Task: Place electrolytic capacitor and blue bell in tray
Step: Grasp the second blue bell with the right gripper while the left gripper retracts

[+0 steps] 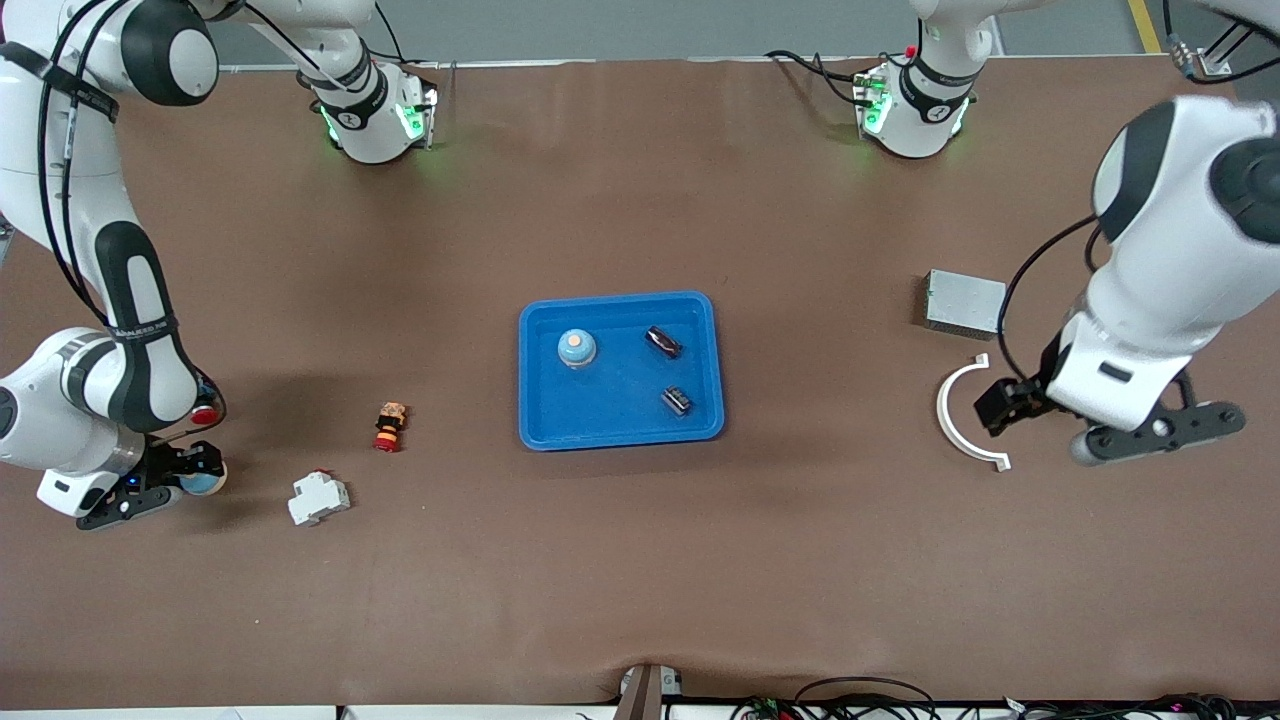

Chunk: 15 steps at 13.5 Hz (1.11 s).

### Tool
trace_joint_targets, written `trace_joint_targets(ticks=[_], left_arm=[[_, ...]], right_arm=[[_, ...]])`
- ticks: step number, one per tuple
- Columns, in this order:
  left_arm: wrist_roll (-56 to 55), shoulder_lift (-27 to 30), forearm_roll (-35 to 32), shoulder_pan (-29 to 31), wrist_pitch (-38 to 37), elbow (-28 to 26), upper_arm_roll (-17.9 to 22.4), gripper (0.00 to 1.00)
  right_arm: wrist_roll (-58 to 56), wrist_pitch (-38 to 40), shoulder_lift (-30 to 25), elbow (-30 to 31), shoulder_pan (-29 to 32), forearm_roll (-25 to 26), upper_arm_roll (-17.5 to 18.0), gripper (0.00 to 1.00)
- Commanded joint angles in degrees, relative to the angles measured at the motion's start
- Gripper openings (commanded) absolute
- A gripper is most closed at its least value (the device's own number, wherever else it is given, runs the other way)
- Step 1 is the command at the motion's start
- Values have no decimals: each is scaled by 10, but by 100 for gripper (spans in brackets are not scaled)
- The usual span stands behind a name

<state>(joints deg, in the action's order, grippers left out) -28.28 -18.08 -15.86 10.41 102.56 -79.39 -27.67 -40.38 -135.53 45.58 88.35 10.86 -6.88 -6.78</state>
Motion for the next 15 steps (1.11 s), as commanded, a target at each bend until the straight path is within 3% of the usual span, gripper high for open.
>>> trace_joint_targets(ticks=[1, 3, 6, 10, 12, 15], left_arm=[[51, 48, 45, 29, -38, -14, -2, 100], [87, 82, 75, 17, -64, -17, 34, 100], [116, 129, 114, -68, -118, -30, 145, 100], [217, 221, 152, -131, -125, -110, 265, 100], [222, 226, 159, -127, -168, -106, 269, 100], [223, 227, 166, -127, -171, -101, 274, 100]], right_arm=[[-16, 4, 7, -13, 13, -26, 12, 0], [-5, 21, -7, -13, 3, -39, 13, 0], [100, 142, -67, -30, -34, -33, 12, 0], [283, 246, -153, -30, -92, -32, 12, 0], [385, 275, -183, -28, -130, -32, 12, 0], [547, 293, -210, -24, -201, -31, 12, 0]])
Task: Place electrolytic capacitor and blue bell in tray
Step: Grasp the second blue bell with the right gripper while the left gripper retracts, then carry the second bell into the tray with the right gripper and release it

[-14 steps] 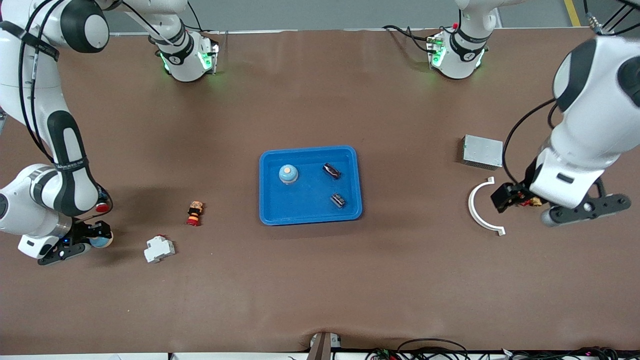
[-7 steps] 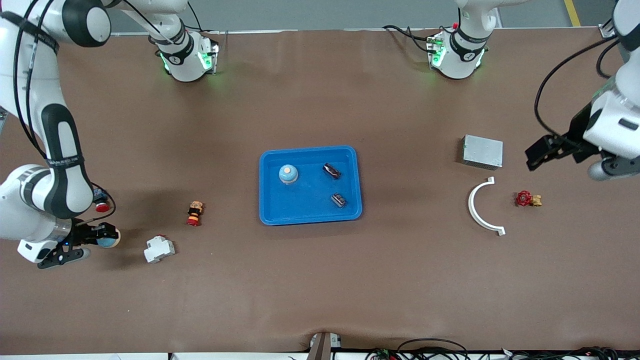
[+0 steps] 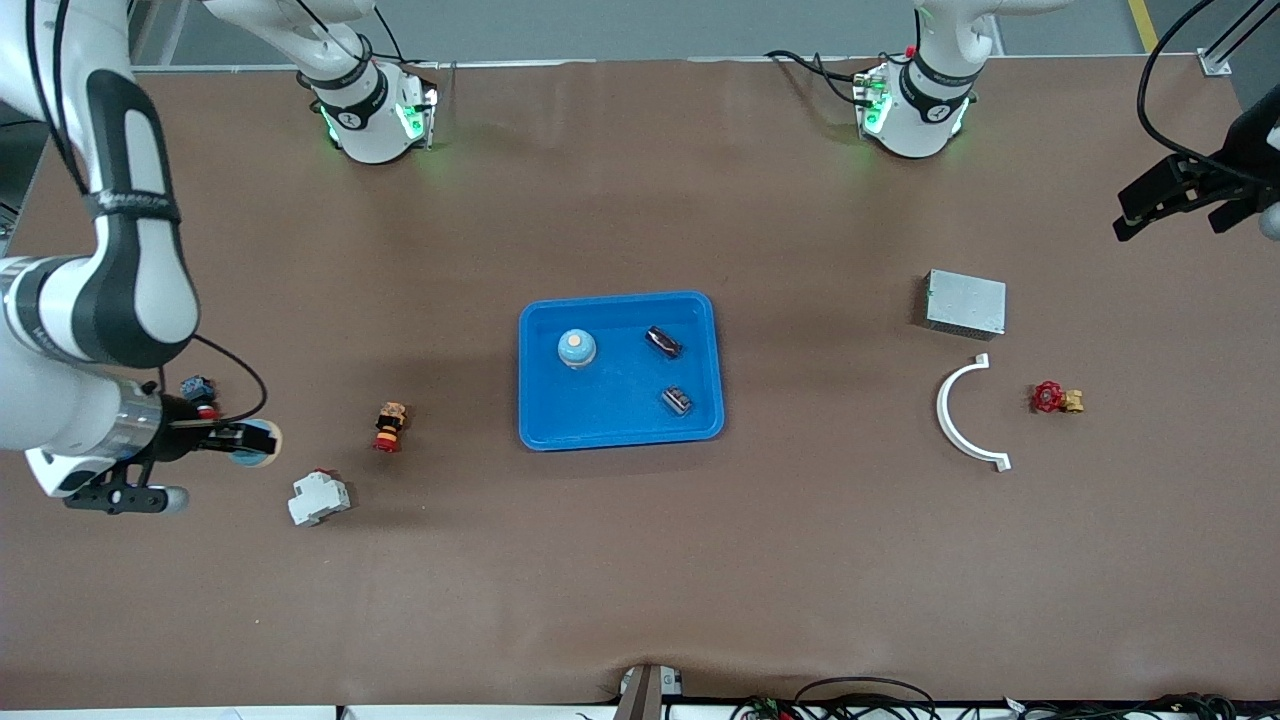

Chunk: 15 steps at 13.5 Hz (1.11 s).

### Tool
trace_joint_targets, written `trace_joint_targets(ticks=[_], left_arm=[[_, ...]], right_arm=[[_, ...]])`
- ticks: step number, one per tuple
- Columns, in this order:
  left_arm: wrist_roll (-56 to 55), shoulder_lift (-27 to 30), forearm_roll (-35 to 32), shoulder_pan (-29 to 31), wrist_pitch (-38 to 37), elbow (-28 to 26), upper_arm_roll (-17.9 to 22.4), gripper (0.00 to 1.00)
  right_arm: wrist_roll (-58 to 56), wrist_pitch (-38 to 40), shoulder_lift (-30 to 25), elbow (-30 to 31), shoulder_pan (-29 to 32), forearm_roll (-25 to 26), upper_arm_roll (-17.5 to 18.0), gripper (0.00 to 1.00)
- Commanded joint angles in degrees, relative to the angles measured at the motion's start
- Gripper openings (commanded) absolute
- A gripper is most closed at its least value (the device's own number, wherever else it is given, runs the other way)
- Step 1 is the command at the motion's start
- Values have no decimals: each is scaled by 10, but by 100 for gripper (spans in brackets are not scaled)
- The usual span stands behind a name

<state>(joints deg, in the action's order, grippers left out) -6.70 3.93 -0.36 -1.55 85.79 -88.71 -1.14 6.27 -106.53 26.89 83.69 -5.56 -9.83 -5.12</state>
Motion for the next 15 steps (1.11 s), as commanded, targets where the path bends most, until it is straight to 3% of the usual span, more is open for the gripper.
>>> trace_joint_targets(ticks=[1, 7, 12, 15], left_arm=[[6, 6, 11, -6, -4, -7, 10, 100], [7, 2, 10, -2, -8, -1, 10, 100], [6, 6, 10, -3, -23, 0, 5, 100], [-6, 7, 10, -6, -53, 0, -1, 100]], right_arm=[[128, 7, -25, 24, -58, 0, -5, 0], [347, -6, -25, 26, -175, 25, -5, 0], [475, -111, -9, 67, -246, 26, -5, 0], [499, -133, 17, 71, -273, 21, -4, 0]])
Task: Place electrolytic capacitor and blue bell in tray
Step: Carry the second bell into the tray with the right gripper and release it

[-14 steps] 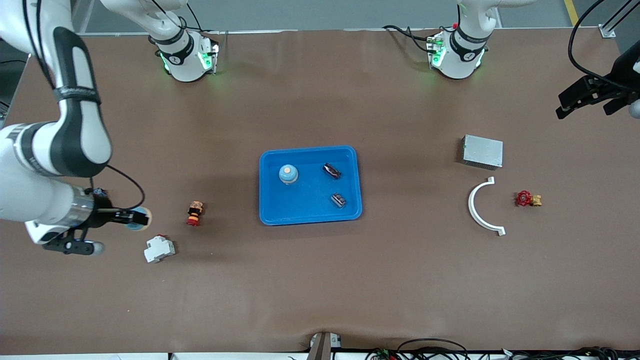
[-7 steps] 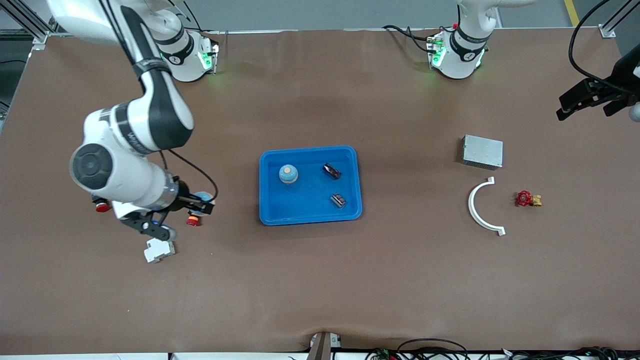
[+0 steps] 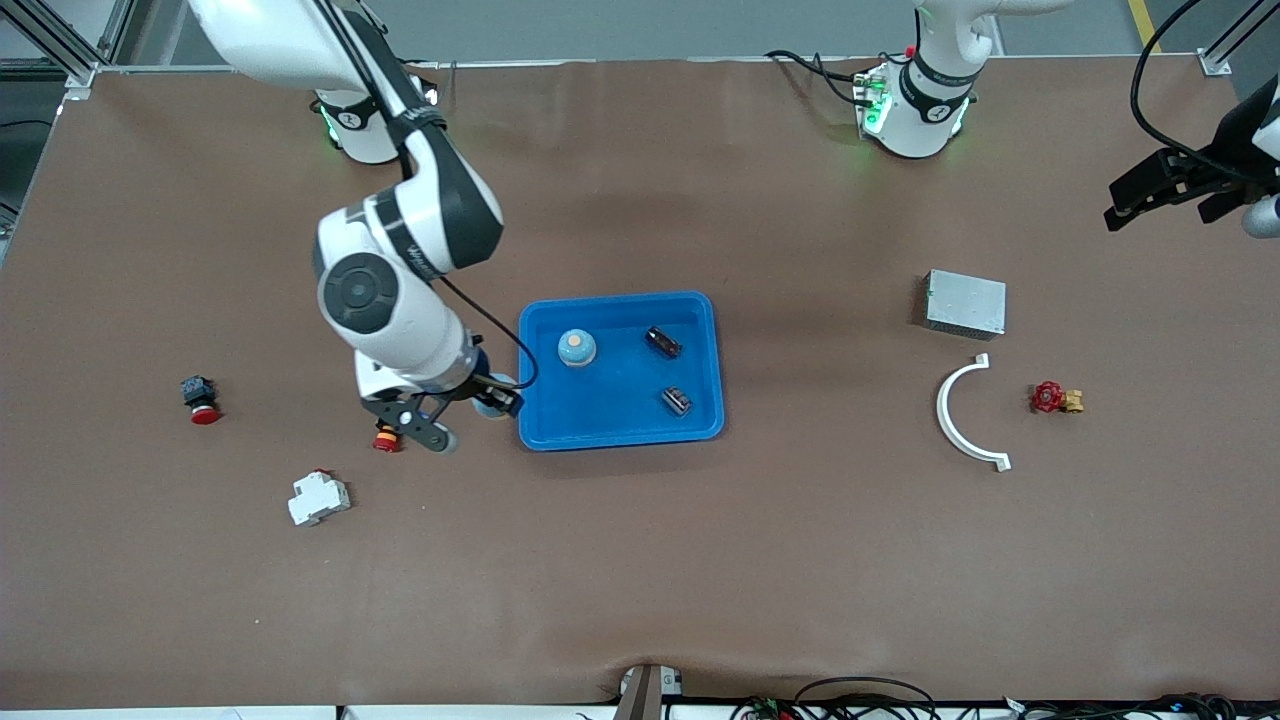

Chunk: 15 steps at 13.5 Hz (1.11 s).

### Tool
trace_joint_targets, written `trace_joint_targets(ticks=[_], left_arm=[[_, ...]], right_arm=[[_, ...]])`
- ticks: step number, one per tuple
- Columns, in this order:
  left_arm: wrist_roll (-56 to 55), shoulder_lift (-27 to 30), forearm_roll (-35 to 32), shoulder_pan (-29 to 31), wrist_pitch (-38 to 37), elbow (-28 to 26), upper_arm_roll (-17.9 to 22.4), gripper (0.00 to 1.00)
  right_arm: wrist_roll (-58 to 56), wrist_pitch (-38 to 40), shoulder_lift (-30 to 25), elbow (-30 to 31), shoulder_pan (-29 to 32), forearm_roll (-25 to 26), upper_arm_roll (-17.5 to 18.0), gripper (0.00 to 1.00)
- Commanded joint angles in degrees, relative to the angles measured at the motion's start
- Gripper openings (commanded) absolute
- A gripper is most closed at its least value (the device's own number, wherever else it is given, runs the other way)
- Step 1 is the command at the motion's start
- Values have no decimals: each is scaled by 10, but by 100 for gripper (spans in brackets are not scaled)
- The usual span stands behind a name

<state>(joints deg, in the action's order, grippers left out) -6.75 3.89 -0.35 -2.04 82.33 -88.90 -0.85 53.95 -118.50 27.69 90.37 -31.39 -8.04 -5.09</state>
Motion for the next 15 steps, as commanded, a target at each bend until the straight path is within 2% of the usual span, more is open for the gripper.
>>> trace_joint_targets(ticks=[1, 7, 15], left_arm=[[-6, 8, 10, 1, -18, 2, -6, 100], [-7, 39, 1, 10, -35, -4, -1, 100], [-11, 26, 1, 12, -28, -4, -4, 100]], right_arm=[[29, -22, 16, 5, -20, 2, -5, 0], [78, -99, 82, 9, -60, 2, -5, 0], [78, -152, 133, 9, -76, 2, -5, 0]])
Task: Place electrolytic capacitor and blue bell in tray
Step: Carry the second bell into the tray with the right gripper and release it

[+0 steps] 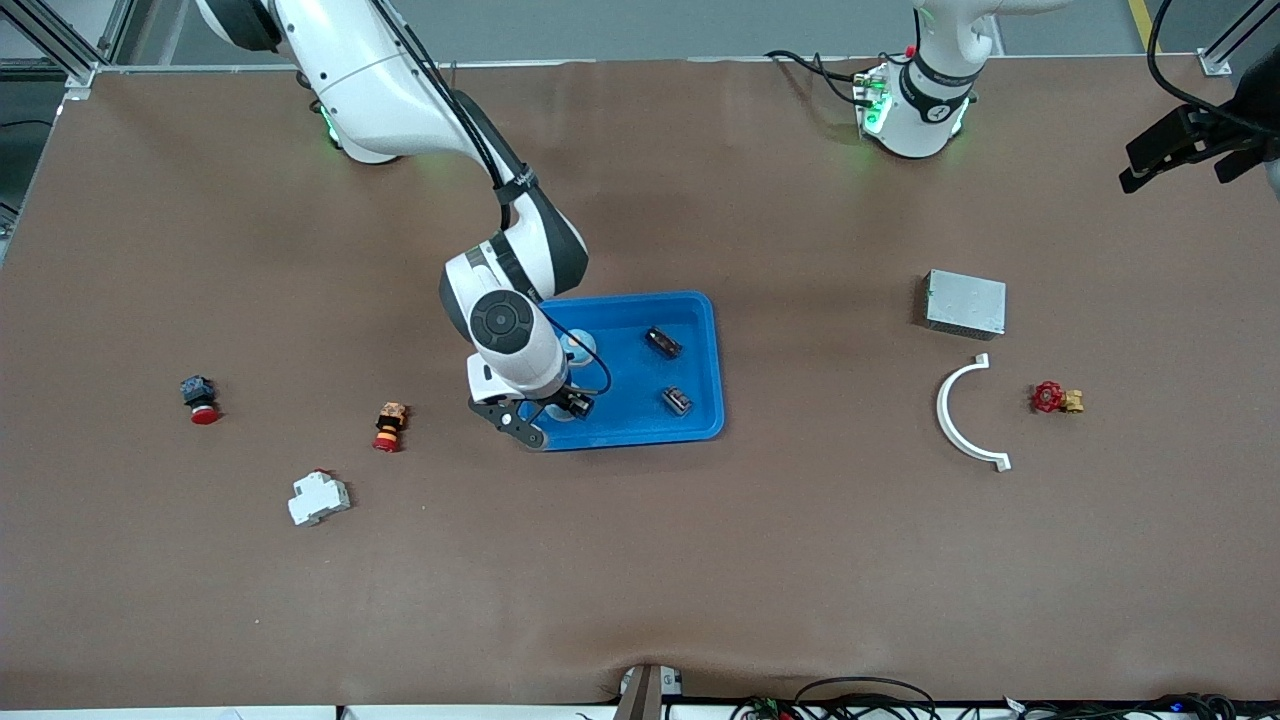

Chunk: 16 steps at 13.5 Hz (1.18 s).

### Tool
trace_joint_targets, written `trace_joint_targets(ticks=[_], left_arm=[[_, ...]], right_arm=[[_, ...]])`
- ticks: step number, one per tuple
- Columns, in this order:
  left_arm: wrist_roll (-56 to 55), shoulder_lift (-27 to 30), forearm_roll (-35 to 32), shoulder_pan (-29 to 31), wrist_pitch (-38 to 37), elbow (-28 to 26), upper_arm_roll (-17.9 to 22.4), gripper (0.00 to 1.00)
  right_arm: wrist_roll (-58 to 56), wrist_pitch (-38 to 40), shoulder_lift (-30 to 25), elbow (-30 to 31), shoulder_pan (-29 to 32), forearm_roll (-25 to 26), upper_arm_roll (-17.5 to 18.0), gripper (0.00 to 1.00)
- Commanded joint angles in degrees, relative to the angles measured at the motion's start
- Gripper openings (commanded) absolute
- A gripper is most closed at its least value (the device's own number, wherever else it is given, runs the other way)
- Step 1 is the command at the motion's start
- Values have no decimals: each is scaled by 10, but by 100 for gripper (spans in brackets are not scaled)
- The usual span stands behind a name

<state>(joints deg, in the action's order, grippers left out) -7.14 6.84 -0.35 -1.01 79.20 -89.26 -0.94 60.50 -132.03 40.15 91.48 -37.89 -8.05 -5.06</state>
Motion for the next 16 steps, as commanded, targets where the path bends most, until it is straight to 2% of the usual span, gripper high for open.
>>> trace_joint_targets(ticks=[1, 6, 16], left_arm=[[-7, -3, 1, 1, 11, -2, -4, 100], [-7, -2, 2, -1, 38, -7, -12, 100], [4, -10, -13, -2, 38, 17, -13, 100]], right_arm=[[14, -23, 12, -2, -13, 1, -6, 0], [17, -36, 22, -2, -14, 4, -6, 0], [23, -54, 30, -1, -14, 7, -6, 0]])
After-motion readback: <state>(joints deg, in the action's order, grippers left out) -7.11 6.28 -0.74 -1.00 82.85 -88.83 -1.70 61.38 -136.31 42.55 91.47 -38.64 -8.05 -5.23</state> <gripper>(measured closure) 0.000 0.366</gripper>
